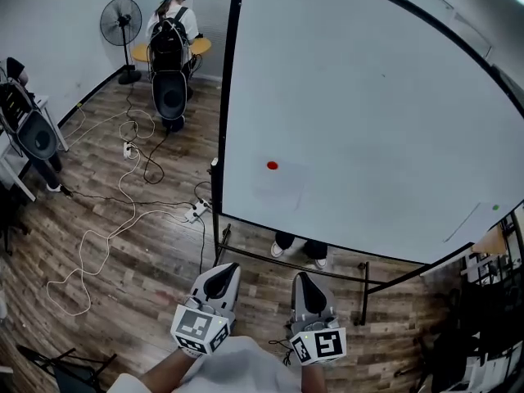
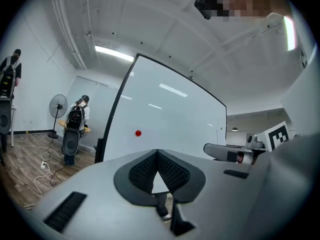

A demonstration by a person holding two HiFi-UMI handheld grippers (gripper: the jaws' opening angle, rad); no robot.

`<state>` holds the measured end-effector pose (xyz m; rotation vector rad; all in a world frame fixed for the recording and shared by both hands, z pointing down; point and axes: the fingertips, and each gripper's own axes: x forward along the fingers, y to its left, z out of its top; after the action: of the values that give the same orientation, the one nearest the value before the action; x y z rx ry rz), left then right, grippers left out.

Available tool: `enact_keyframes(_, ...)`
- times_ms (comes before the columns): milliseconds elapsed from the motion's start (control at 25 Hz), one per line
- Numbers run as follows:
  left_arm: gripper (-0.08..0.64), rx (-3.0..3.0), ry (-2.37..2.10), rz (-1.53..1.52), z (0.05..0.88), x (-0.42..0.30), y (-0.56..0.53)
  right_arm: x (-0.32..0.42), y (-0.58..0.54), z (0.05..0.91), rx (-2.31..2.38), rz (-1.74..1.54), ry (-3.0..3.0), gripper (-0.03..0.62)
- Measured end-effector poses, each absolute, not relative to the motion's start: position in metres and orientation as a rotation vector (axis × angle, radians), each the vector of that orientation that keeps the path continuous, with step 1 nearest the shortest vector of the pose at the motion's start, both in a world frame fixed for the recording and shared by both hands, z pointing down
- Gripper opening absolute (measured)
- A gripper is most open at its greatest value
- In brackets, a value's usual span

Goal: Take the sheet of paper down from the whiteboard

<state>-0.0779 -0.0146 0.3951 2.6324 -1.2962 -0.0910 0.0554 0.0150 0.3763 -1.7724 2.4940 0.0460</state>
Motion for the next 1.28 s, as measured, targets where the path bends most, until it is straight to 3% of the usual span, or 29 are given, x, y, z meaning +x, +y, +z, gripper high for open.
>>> enact_keyframes(1280,0.006,2.635,-1.335,-0.038,0.381,-0.023,-0.143,0.112,-0.131,0.37,-1.727,0.041,2.516,0.012)
